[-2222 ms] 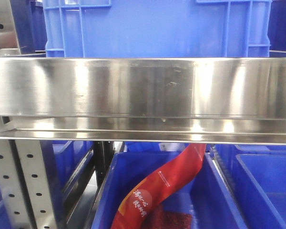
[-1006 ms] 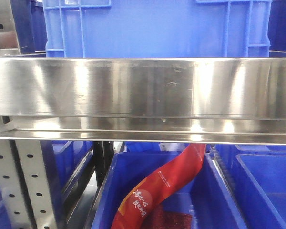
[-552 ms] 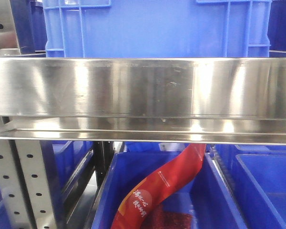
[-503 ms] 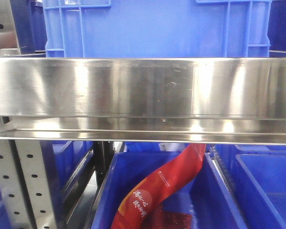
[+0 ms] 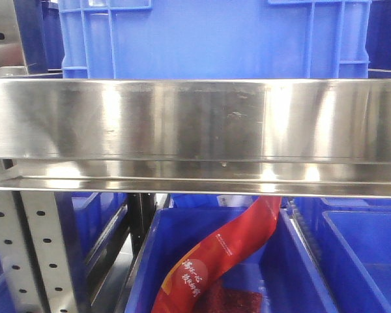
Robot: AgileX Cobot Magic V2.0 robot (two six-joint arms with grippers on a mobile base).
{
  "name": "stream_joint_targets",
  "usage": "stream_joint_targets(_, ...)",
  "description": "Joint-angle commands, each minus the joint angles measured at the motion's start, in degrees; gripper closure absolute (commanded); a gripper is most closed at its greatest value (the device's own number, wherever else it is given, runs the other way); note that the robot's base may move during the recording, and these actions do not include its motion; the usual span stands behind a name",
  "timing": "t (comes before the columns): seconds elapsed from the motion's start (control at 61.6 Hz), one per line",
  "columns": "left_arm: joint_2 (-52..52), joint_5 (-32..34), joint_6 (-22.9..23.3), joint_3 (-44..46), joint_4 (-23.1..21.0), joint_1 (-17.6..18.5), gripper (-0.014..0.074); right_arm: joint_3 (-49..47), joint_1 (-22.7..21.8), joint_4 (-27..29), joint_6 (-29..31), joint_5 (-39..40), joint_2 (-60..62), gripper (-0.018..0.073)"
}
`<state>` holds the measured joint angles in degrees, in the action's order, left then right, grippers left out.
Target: Grab PVC pipe and place in blue bin
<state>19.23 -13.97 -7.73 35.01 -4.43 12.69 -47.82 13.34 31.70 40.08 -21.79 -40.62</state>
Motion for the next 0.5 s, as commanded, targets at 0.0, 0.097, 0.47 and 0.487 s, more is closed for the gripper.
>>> stream_joint_targets(0.0, -0.2, 2.6, 0.4, -1.5, 0.1, -0.1, 0.0707, 0.1, -0.3, -0.2, 0.0, 0.8, 0.4, 0.0722)
stream_joint_targets(0.097, -0.2, 3.5, 0.4, -2.9, 0.1, -0.1, 0.0707, 0.1, -0.3, -0.2, 0.0, 0.8, 0.4, 0.0722)
stream_joint_targets(0.47, -0.2, 4.4, 0.6, -6.5, 2.3, -0.1, 0.0707, 0.1, -0.3, -0.2, 0.0, 0.8, 0.4, 0.0722)
stream_joint_targets(0.487, -0.2, 4.4, 0.6, -6.7, 2.7, -0.1, 0.0707, 0.1, -0.3, -0.2, 0.0, 0.8, 0.4, 0.0722)
